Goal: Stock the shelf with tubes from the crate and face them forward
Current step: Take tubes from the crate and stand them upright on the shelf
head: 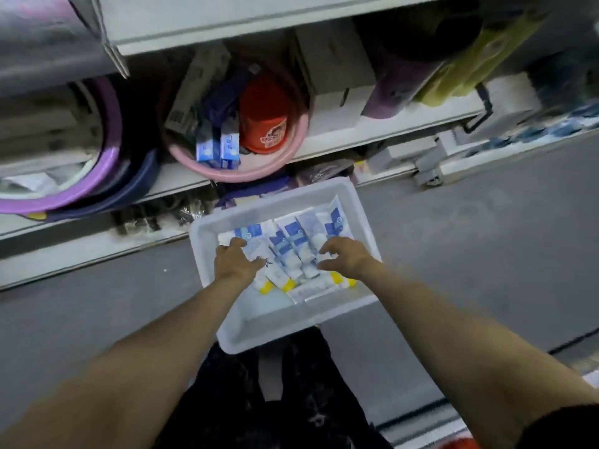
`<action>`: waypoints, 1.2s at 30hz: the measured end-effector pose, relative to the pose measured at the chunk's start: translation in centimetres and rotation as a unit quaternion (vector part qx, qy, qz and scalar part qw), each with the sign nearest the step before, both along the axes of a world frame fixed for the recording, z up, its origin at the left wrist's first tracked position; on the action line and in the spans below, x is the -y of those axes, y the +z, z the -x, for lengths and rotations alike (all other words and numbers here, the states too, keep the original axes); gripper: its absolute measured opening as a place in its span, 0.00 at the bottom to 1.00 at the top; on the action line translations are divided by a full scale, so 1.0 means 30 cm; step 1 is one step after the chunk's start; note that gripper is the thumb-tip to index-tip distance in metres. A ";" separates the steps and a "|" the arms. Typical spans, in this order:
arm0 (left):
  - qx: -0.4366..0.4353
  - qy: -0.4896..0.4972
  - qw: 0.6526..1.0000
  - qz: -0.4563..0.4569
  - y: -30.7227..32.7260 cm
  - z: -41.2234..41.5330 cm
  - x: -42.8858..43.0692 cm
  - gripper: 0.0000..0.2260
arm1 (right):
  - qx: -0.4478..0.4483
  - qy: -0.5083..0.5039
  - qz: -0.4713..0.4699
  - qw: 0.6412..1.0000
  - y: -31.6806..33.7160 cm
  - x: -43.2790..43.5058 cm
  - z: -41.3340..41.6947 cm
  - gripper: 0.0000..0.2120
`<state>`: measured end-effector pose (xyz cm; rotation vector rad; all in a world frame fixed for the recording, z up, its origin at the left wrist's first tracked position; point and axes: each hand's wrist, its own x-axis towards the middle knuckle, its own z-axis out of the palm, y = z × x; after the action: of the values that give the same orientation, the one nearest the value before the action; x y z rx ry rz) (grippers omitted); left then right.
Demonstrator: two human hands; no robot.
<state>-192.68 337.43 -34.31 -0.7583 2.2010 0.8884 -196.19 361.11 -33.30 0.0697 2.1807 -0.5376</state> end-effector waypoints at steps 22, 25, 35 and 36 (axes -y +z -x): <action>0.136 0.463 0.876 -0.021 -0.555 -0.126 -0.123 0.31 | 0.055 0.203 -0.038 0.977 -0.438 -0.011 -0.068 0.29; 0.124 0.462 0.878 -0.022 -0.566 -0.131 -0.112 0.26 | 0.052 0.205 -0.042 0.976 -0.443 -0.013 -0.080 0.29; 0.099 0.478 0.872 -0.041 -0.591 -0.161 -0.089 0.20 | 0.167 0.182 -0.007 0.969 -0.491 -0.006 -0.065 0.27; 0.098 0.481 0.870 -0.046 -0.597 -0.165 -0.086 0.20 | 0.177 0.188 -0.006 0.966 -0.492 -0.001 -0.062 0.27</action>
<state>-187.74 340.00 -52.22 -1.8680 1.5077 1.2719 -194.33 361.14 -48.08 -0.2223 1.7874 -0.2707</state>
